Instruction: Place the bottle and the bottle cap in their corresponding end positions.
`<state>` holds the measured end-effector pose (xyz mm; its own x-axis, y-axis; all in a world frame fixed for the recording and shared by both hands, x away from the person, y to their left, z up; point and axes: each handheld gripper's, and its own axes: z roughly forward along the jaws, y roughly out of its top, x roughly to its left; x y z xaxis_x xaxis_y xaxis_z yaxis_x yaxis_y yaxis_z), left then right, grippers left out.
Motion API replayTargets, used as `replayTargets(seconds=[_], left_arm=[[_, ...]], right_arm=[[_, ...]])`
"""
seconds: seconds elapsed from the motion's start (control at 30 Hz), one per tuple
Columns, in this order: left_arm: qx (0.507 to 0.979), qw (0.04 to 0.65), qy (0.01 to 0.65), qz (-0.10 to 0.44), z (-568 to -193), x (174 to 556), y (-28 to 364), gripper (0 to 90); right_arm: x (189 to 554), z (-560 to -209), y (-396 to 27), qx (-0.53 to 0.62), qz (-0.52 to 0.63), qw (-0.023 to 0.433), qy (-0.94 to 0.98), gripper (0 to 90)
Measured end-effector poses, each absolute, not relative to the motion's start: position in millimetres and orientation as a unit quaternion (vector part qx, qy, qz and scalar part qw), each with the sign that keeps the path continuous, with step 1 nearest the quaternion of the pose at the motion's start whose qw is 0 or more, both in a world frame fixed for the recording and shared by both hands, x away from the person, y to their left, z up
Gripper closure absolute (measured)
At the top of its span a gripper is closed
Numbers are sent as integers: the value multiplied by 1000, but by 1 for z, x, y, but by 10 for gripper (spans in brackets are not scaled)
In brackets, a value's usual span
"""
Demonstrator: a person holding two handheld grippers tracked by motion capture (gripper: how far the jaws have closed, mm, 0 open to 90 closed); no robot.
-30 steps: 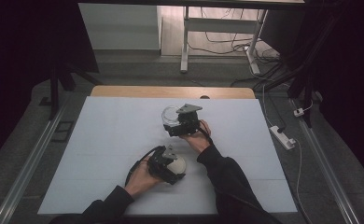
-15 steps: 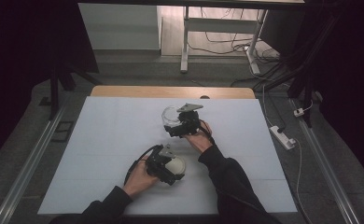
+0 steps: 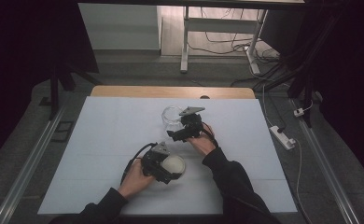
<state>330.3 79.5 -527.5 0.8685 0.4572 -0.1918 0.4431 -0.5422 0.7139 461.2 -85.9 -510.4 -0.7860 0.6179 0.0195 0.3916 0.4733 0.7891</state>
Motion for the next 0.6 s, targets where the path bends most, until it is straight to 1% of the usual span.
replayTargets(seconds=[0.27,0.33,0.6], left_arm=[[876,406,260,-5,-522,327,90,0],[875,408,259,-10,-521,326,93,0],[873,411,262,-13,-515,319,109,0]], right_arm=[[454,-508,-90,299,423,129,846,0],[452,-507,-92,299,422,119,848,0],[441,-505,-98,296,419,105,852,0]])
